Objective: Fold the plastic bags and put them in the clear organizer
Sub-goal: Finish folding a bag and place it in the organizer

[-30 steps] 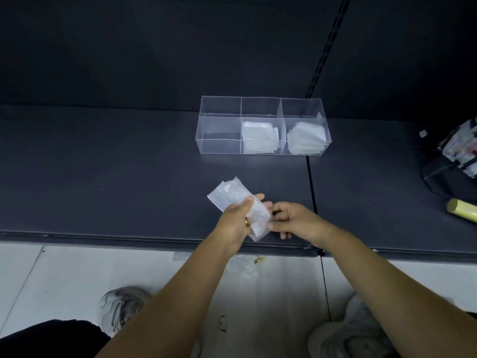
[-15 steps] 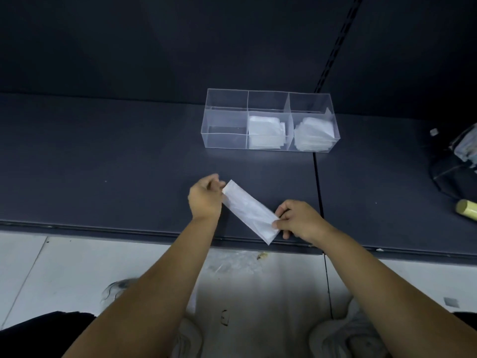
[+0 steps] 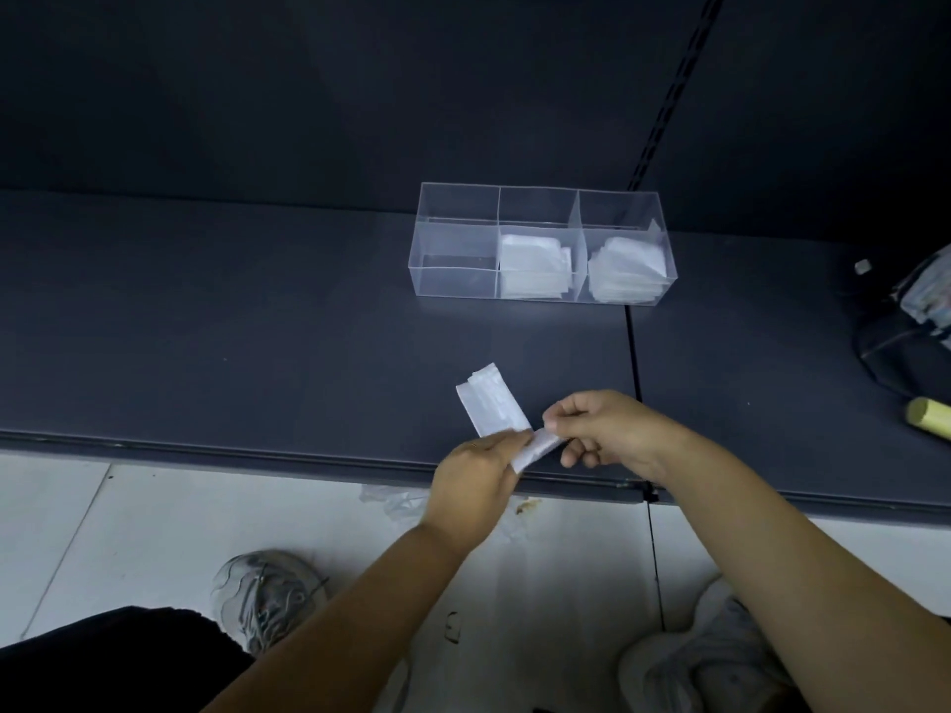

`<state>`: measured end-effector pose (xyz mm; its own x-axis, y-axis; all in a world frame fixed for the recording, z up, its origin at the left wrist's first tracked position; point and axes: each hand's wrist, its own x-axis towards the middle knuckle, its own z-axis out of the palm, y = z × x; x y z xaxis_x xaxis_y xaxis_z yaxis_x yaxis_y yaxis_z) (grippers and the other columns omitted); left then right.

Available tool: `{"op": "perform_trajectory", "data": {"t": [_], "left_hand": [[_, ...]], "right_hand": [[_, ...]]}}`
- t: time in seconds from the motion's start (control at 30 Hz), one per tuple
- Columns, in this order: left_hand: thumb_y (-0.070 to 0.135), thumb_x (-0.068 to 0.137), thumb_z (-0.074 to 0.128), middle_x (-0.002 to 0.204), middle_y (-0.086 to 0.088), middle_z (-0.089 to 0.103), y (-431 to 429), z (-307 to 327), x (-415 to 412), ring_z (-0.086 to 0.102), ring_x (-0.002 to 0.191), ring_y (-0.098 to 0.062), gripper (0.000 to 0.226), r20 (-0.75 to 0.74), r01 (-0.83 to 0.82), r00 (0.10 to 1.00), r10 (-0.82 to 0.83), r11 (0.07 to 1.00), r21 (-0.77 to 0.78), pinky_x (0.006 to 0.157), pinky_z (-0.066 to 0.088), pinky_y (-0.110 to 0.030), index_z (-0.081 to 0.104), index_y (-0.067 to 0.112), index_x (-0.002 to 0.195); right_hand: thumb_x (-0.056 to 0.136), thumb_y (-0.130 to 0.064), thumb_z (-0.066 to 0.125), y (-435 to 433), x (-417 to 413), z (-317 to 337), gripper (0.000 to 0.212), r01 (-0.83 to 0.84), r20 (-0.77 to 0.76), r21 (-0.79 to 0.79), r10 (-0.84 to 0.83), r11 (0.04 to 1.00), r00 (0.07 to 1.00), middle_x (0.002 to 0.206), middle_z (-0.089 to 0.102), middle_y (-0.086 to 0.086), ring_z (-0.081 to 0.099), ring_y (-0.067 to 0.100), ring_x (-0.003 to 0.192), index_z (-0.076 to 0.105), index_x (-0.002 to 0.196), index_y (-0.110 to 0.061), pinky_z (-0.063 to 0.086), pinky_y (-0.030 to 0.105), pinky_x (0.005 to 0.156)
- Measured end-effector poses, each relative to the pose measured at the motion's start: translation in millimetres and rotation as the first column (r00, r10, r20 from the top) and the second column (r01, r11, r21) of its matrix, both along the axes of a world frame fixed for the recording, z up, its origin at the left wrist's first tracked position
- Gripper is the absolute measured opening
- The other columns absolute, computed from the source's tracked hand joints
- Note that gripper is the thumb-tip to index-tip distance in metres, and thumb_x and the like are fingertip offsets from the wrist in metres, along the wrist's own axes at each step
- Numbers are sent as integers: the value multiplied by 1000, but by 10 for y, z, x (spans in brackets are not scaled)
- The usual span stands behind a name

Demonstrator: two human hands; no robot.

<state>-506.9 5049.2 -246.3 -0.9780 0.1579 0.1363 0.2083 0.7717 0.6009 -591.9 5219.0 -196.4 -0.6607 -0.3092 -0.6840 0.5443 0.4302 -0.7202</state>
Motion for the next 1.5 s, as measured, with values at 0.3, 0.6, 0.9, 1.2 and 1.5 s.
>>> {"op": "perform_trajectory", "data": {"t": [0.3, 0.6, 0.9, 1.2, 1.5], "left_hand": [[29, 102, 42, 73, 0, 59, -151, 95, -363, 54, 69, -19, 34, 376, -335, 904, 203, 882, 331, 63, 40, -28, 67, 9, 90], [14, 98, 50, 102, -14, 67, -217, 1, -565, 66, 85, -25, 22, 535, -679, 715, 450, 629, 378, 75, 57, -41, 59, 5, 116], [40, 101, 12, 161, 1, 6, -318, -207, -429, -1, 148, -20, 57, 130, 45, 991, 31, 840, -541, 116, -12, -45, 3, 18, 152], [54, 88, -14, 158, 0, -21, -296, -260, -366, -33, 137, -17, 66, 241, -4, 955, 172, 822, -569, 111, -22, -44, -32, 19, 141], [52, 57, 80, 134, 14, 49, -392, 370, -769, 51, 119, -2, 108, 639, -454, 769, -12, 693, 560, 93, 41, -15, 27, 27, 148]], "right_hand": [[82, -4, 72, -243, 51, -158, 45, -19, -285, -17, 13, 1000, 959, 109, 68, 3, 55, 0, 58, 57, 121, -17, 46, 15, 57], [79, -14, 74, -574, 8, -407, 11, 238, -474, 276, -84, 931, 877, 82, 67, -3, 63, 13, 78, 66, 83, -19, 52, 27, 72], [82, -18, 70, -668, 5, -397, 9, 205, -512, 385, 23, 900, 859, 84, 67, -4, 64, 17, 83, 66, 89, -16, 54, 35, 74], [87, -27, 67, -828, 272, -482, 13, 354, -650, 436, 17, 827, 760, 100, 51, -3, 54, 16, 86, 63, 89, -14, 48, 29, 77], [79, 3, 71, -433, -182, 74, 24, 124, -419, -168, -185, 978, 889, 69, 60, -1, 49, 7, 64, 57, 84, -17, 42, 16, 64]]}}
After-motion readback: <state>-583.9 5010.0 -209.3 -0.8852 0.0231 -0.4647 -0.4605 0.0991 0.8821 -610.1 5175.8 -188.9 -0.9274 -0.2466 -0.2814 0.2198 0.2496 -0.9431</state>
